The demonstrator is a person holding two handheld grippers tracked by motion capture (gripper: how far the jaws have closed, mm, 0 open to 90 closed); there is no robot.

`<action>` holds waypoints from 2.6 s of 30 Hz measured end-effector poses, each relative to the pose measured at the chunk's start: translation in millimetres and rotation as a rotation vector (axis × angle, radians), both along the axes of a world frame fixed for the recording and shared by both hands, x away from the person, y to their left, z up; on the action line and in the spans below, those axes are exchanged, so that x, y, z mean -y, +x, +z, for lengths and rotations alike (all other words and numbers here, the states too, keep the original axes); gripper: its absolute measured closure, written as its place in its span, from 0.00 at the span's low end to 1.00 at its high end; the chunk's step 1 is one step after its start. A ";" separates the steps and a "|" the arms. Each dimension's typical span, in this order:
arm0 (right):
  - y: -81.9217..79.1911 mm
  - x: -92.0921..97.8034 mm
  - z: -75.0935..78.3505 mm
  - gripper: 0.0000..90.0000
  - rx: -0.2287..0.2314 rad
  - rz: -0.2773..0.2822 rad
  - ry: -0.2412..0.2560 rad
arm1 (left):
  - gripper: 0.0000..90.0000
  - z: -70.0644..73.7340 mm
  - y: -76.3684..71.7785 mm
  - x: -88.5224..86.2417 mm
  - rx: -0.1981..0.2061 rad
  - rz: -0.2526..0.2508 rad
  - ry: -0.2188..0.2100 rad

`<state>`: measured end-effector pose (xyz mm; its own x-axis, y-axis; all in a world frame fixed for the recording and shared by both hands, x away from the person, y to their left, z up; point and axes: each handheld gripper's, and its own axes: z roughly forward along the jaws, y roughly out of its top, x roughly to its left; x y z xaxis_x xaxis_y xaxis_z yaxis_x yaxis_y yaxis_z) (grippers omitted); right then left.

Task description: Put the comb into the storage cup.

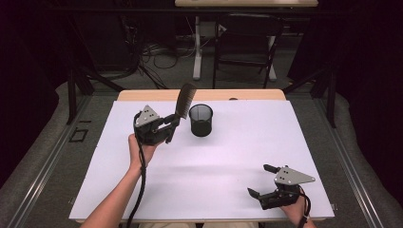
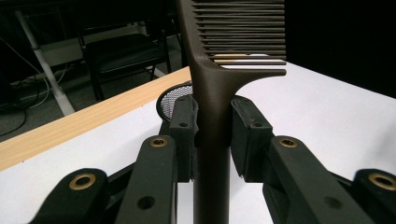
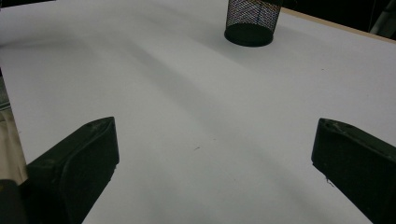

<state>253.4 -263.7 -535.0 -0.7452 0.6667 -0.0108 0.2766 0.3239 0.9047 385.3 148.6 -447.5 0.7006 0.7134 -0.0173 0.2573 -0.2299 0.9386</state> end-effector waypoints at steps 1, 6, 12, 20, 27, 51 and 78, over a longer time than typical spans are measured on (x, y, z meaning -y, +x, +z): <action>0.0 0.0 0.0 0.00 0.000 0.000 0.000 | 0.80 0.3 0.6 0.9 0.000 0.002 0.002; 0.1 -0.4 0.1 0.00 0.001 -0.001 -0.002 | 0.80 1.8 3.5 4.2 0.006 0.000 -0.002; 0.3 -0.2 0.0 0.00 -0.001 -0.002 -0.003 | 0.80 3.4 7.5 6.3 0.011 0.006 -0.006; 0.3 -0.2 0.2 0.00 0.007 -0.004 0.001 | 0.80 7.6 16.4 11.5 0.021 0.016 -0.014; 0.4 0.0 -0.2 0.00 0.000 -0.005 -0.003 | 0.80 5.7 25.8 14.7 0.013 0.030 -0.025; 0.2 0.8 0.0 0.00 0.002 -0.006 -0.004 | 0.80 8.2 50.3 27.9 0.010 0.044 -0.035; -0.1 1.7 0.5 0.00 0.009 -0.007 -0.003 | 0.80 15.1 70.9 43.5 0.034 0.036 -0.050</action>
